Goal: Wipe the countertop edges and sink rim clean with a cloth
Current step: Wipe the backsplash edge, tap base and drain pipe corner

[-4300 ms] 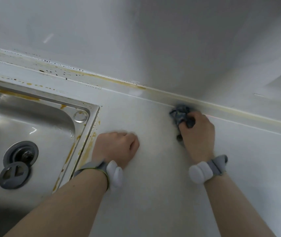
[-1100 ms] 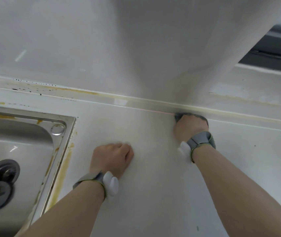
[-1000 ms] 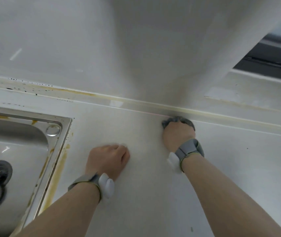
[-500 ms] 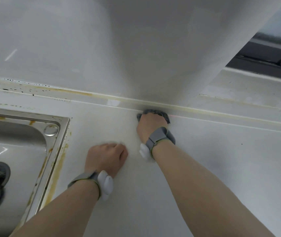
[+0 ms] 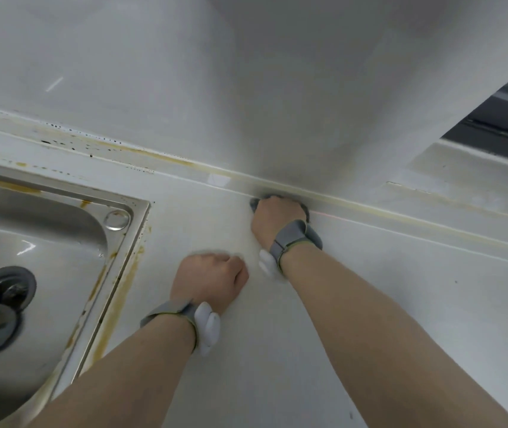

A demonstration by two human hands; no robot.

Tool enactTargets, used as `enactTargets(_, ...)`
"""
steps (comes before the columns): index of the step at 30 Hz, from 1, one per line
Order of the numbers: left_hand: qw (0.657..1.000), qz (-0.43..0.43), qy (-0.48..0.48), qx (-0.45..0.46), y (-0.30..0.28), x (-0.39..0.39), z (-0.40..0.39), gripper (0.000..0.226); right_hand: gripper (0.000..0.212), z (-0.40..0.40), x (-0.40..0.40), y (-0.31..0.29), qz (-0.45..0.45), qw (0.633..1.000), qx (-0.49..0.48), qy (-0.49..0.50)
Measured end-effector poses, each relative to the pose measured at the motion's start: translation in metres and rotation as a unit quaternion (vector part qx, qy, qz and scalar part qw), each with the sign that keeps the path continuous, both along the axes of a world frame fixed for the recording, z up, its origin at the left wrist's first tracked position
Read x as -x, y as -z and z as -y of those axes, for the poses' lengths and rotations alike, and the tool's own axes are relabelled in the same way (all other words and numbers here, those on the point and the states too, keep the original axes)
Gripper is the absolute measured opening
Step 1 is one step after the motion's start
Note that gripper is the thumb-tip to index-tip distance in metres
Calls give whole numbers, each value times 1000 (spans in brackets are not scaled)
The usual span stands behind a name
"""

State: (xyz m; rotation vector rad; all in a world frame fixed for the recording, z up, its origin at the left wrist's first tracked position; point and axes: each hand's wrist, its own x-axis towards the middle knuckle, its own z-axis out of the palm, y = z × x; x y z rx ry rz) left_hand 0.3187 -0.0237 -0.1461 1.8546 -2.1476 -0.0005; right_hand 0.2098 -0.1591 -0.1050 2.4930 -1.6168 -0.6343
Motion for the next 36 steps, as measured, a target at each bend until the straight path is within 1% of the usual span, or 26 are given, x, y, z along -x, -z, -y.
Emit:
enactTargets(2, 1000, -1, 8, -1, -1, 0, 2, 37, 40, 7, -4, 0, -25, 999, 20, -4)
enactTargets(4, 1000, -1, 2, -13, 0, -2, -2, 36, 40, 2, -5, 2, -33, 999, 17, -2)
enactTargets(8, 1000, 8, -12, -15, 0, -2, 1, 31, 38, -19, 6, 9, 9, 1000, -1, 2)
enactTargets(10, 1000, 12, -9, -23, 0, -1, 3, 29, 37, -34, 14, 16, 11, 1000, 2, 7)
enactTargets(14, 996, -26, -35, -83, -13, 0, -8, 33, 33, -73, 15, 13, -32, 999, -27, 12)
enactTargets(17, 983, -73, -51, -161, -33, -6, -13, 37, 35, -80, 6, 7, -72, 996, -42, 27)
enactTargets(18, 979, -93, -59, -169, -41, -9, -17, 37, 35, -80, 4, 4, -77, 995, -49, 30)
enactTargets(20, 976, -117, -87, -161, -57, -21, -32, 39, 35, -80, 4, 2, -60, 995, -63, 45)
enactTargets(23, 965, -155, -131, -167, -71, -46, -52, 43, 37, -84, 16, 0, 15, 992, -77, 101)
enactTargets(25, 957, -169, -157, -176, -79, -71, -60, 44, 37, -89, 23, -1, 61, 988, -69, 127)
enactTargets(27, 948, -187, -194, -172, -88, -99, -65, 45, 38, -92, 22, -8, 77, 985, -64, 139)
enactTargets(29, 940, -198, -225, -160, -96, -125, -65, 49, 39, -93, 17, -14, 61, 985, -60, 149)
enactTargets(33, 942, -210, -217, -144, -115, -168, -53, 49, 40, -85, -4, -31, -54, 992, -8, 112)
enactTargets(34, 947, -196, -206, -152, -118, -179, -50, 47, 40, -83, -14, -34, -58, 993, -11, 107)
enactTargets(36, 956, -146, -182, -177, -124, -198, -41, 40, 40, -78, -42, -37, -36, 992, -30, 116)
